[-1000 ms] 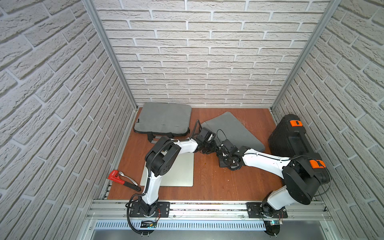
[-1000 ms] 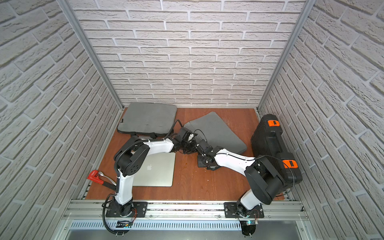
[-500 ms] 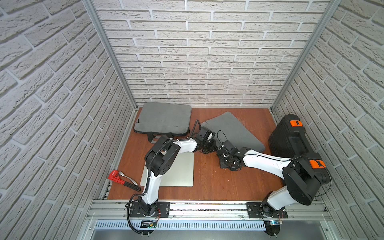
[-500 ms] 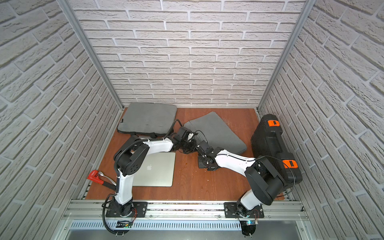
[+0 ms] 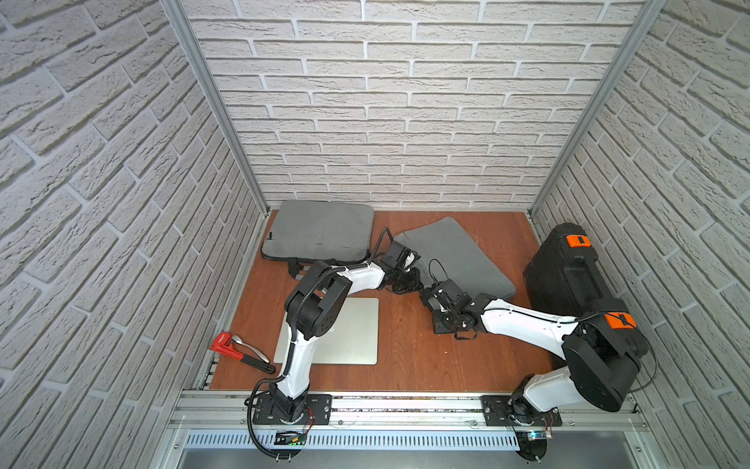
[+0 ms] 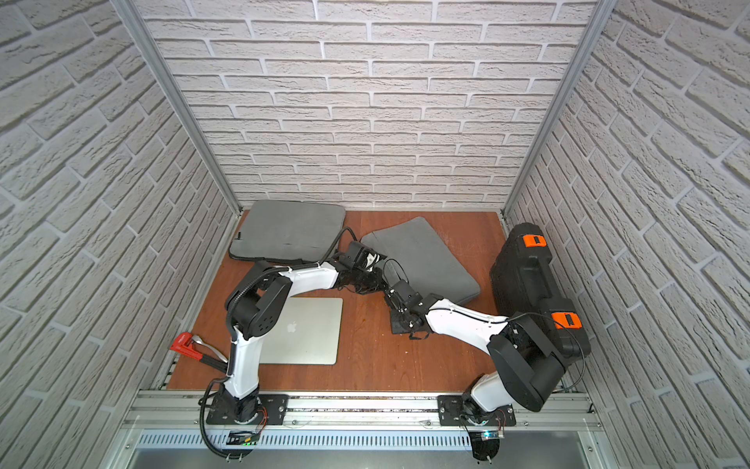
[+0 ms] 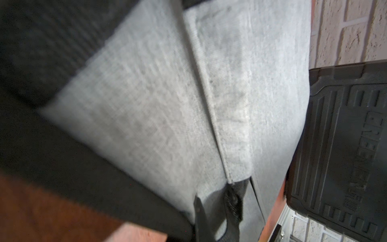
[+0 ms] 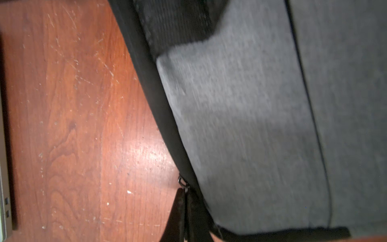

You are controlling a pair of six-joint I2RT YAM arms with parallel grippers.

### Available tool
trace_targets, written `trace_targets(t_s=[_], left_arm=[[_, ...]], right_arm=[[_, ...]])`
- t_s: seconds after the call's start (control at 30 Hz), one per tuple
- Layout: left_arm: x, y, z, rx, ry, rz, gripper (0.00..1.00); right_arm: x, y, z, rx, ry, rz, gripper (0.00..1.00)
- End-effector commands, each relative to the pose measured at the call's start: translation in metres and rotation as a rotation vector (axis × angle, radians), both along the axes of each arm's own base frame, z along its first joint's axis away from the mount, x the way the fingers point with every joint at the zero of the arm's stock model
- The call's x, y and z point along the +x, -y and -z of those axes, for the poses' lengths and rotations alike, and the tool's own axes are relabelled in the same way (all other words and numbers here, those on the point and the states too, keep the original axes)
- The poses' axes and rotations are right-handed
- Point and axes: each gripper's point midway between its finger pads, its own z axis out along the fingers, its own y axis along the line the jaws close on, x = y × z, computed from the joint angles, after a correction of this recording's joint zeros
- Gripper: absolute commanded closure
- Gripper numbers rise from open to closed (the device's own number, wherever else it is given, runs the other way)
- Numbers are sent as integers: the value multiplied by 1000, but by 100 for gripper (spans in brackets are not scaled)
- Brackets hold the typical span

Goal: Open the zippered laptop bag and take out the laptop
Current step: Unzip the zipper on the zippered laptop bag.

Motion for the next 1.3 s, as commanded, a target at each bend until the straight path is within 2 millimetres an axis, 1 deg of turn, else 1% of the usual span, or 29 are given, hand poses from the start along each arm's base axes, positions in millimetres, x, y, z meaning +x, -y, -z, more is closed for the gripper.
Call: trace_targets(t_s=[0.0, 0.2, 0.4, 0.57, 0.7, 0.93, 1.2, 1.27], left_arm=[[37, -31, 11, 82, 64, -77, 100], [47, -39, 12, 96, 71, -81, 100], [52, -41, 11, 97, 71, -69, 100], [57, -43, 11, 97, 70, -72, 100], [58, -42, 12, 101, 69, -65, 100], [63, -49, 13, 111, 67, -76, 100], [65, -52, 14, 109, 61, -76, 100], [65, -52, 14, 110, 60, -77, 100]], right_arm=[[-28, 27, 12, -88, -74, 29, 94], [-38, 41, 20, -133, -101, 38, 95], [-37, 49, 22, -159, -107, 42, 94], [-40, 59, 23, -185, -114, 56, 95], [-40, 67, 19, -199, -108, 66, 95], [-41, 89, 6, -255, -95, 96, 94], [-41, 110, 0, -324, -105, 129, 95], [-39, 112, -2, -332, -100, 129, 95]])
